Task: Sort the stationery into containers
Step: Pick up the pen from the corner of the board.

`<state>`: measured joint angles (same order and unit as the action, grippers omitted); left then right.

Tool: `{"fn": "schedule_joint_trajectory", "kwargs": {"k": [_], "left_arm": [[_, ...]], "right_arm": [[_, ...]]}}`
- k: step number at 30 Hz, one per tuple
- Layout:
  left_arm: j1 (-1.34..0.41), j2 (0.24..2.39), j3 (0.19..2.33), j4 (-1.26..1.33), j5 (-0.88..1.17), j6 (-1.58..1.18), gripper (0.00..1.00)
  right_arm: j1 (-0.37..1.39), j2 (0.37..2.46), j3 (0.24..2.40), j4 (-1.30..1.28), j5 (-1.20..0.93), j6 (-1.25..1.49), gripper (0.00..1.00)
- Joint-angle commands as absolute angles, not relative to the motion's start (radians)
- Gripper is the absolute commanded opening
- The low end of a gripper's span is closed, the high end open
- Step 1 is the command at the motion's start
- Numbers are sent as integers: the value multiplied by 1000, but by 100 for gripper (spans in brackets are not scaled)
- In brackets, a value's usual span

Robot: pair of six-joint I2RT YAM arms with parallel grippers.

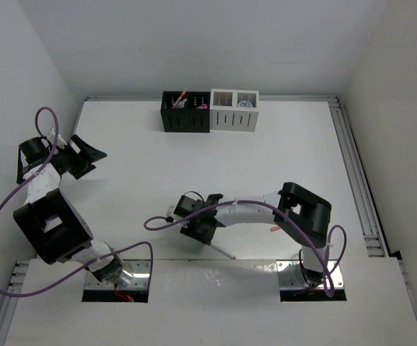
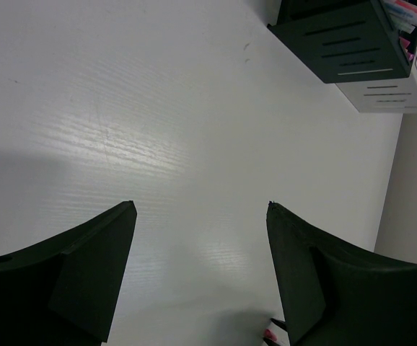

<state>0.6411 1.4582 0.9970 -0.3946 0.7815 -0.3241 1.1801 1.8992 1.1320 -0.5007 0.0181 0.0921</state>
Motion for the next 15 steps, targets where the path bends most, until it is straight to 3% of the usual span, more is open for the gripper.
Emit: {"fn": "schedule_joint_trajectory", "kwargs": {"k": [1,5,7,15], "left_arm": [[643,1457,994,-365,798,-328,79],[643,1459,999,-371,799,-324,79],[646,1460,999,-373,798,-322,79],[643,1480,1002,-351,818,-333,79]], "right_arm": [[1186,1943,1111,-552,37,123,33],[1184,1968,1126,-564,5,130,15],[1186,1971,1126,-565,5,129,0],[1062,1892,1210,-554,-24,84,0]]}}
